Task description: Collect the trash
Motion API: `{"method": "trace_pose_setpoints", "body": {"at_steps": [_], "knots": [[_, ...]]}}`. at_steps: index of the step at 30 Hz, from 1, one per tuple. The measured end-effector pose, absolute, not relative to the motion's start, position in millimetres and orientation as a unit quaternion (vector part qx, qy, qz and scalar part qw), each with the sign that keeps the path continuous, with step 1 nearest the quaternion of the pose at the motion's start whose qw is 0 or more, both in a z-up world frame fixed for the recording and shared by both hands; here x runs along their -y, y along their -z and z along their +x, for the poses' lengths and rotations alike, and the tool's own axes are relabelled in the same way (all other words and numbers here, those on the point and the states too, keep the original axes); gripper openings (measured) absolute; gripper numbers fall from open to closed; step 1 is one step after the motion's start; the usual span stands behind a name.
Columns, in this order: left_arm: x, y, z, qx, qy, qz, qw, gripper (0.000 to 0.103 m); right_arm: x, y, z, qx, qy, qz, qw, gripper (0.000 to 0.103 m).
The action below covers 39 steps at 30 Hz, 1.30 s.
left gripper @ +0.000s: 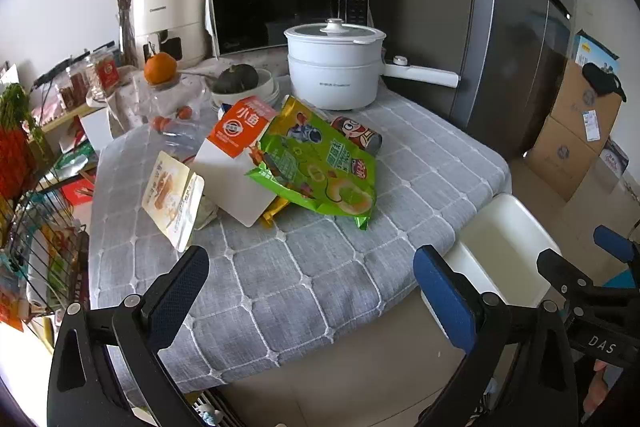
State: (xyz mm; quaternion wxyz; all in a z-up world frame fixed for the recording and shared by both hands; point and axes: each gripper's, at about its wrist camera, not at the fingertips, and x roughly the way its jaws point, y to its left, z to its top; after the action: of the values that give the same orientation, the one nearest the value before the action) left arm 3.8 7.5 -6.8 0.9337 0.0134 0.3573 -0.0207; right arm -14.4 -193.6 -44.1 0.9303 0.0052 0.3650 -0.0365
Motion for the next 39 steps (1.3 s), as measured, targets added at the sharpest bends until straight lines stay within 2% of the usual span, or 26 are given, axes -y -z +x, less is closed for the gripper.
{"method": "trace_pose_setpoints", "body": {"at_steps": [39], "knots": [[-8.4, 3.1, 3.6, -0.357, 0.021, 0.016, 0.934, 0.103, 200.5, 42.8, -13.9, -0.365, 0.038, 0.009, 0.930, 0.103]]}}
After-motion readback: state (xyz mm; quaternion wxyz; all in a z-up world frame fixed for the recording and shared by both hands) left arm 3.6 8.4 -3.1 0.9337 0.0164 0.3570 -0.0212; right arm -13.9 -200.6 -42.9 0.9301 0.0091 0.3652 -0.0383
